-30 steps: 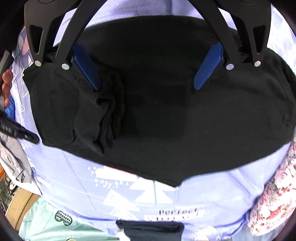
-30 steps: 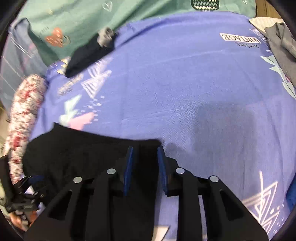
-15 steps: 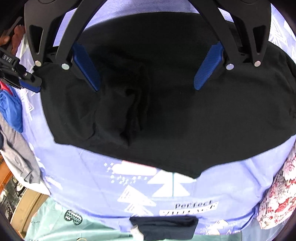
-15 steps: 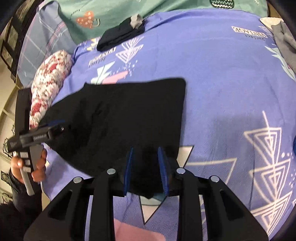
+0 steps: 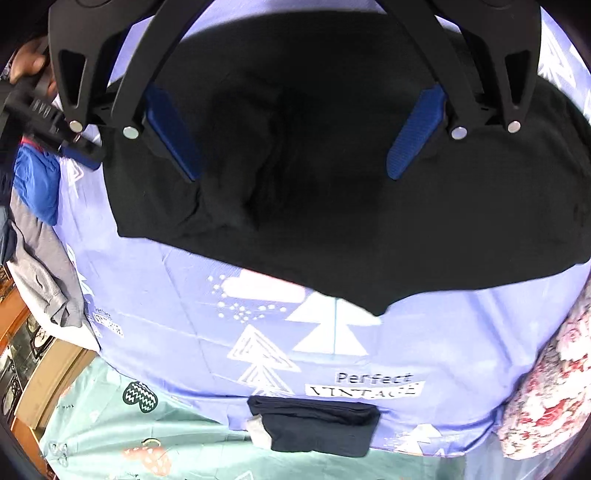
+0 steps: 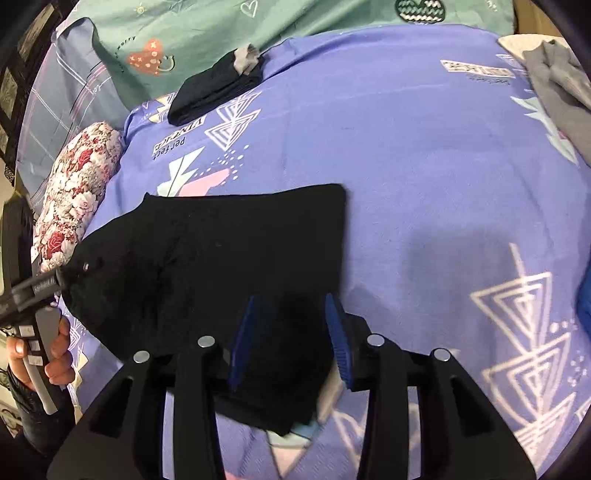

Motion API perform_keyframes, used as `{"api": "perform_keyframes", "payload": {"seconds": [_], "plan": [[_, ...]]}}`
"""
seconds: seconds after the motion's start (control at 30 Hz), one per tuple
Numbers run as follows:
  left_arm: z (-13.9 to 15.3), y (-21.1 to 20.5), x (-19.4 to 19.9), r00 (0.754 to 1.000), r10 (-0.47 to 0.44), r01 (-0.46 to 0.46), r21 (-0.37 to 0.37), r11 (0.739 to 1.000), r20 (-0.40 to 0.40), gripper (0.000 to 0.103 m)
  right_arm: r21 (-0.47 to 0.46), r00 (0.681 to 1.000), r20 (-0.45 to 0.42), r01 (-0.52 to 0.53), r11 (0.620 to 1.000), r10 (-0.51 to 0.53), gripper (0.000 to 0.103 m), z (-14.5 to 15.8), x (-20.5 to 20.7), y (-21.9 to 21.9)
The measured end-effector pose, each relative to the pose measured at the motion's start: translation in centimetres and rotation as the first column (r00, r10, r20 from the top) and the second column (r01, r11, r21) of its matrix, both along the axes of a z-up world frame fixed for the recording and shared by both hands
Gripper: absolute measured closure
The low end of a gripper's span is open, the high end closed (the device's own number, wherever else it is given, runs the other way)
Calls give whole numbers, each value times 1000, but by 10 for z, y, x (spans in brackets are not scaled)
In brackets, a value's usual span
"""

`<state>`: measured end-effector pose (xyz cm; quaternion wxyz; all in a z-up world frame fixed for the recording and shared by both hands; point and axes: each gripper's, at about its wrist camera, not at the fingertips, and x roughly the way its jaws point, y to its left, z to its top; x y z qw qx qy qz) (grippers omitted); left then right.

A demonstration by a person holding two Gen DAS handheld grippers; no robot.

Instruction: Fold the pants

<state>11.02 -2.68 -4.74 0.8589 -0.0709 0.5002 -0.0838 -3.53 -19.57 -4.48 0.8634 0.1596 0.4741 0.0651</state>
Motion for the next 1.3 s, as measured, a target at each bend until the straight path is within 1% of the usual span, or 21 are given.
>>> {"api": "perform_keyframes", "payload": {"seconds": [0.07,0.13,0.17,0.2,0.27,0.33,0.37,0.47,0.53,0.6,0.63,0.7,0.77,0.8,0.9,0.97,1.0,1.07,1.1,1.17,1.3], "plan": [[-9,-5,11,1000,18,-17,19,1000,-26,2,-21,1000,-4,11,1000,-11,59,-3,4,8],[-26,-2,24,996,53,-50,51,997,-65,2,-35,1000,1,19,999,-19,53,-4,5,11],[-33,0,27,994,68,-63,59,996,-90,2,-40,1000,-1,18,999,-18,51,-4,5,14],[-36,2,29,993,79,-75,49,996,-91,2,-45,1000,-4,14,999,-14,49,-5,6,13],[-32,2,27,994,73,-69,53,996,-82,2,-74,1000,-21,5,997,-7,47,-8,8,19],[-26,5,22,995,54,-51,36,998,-89,2,-86,1000,-22,6,996,-8,44,-10,8,23],[-23,10,20,995,52,-50,25,998,-85,2,-77,1000,-19,21,997,-23,43,-9,7,22],[-7,35,-1,997,60,-60,1,998,-41,2,-23,998,-15,59,998,-59,33,-9,3,19],[5,64,-15,994,107,-107,7,994,-9,2,-30,999,-11,40,999,-40,33,-8,-1,24],[16,103,-32,983,185,-185,-6,983,13,2,-58,1000,1,25,998,-25,33,-5,-5,30],[21,123,-40,972,232,-232,-17,973,20,2,-68,1000,6,19,997,-19,33,-4,-7,32],[27,165,-59,940,339,-337,-41,940,30,2,-67,1000,9,11,998,-10,33,-3,-9,35],[30,200,-74,901,432,-430,-66,901,32,2,-48,1000,-2,11,999,-11,33,-3,-8,36],[30,219,-81,878,479,-476,-80,876,25,2,-38,1000,-9,12,999,-13,33,-4,-8,36],[24,258,-92,838,545,-545,-87,834,-20,2,-34,1000,-19,13,999,-14,33,-5,-7,40],[21,277,-99,814,580,-580,-113,807,-39,2,-40,1000,-16,10,999,-11,33,-4,-8,43],[19,286,-102,805,590,-591,-141,794,-52,2,-36,1000,-15,10,999,-11,33,-4,-8,43],[13,297,-103,798,597,-600,-191,777,-80,3,-27,1000,-14,14,1000,-15,33,-3,-8,43],[8,302,-101,791,603,-610,-219,762,-104,3,-26,1000,-15,18,999,-18,33,-3,-8,44],[-1,307,-100,791,597,-611,-252,751,-136,3,-28,1000,-17,17,999,-17,33,-2,-8,45],[-18,312,-87,792,583,-609,-290,738,-182,4,-29,1000,-13,11,1000,-11,33,1,-11,46]]}}
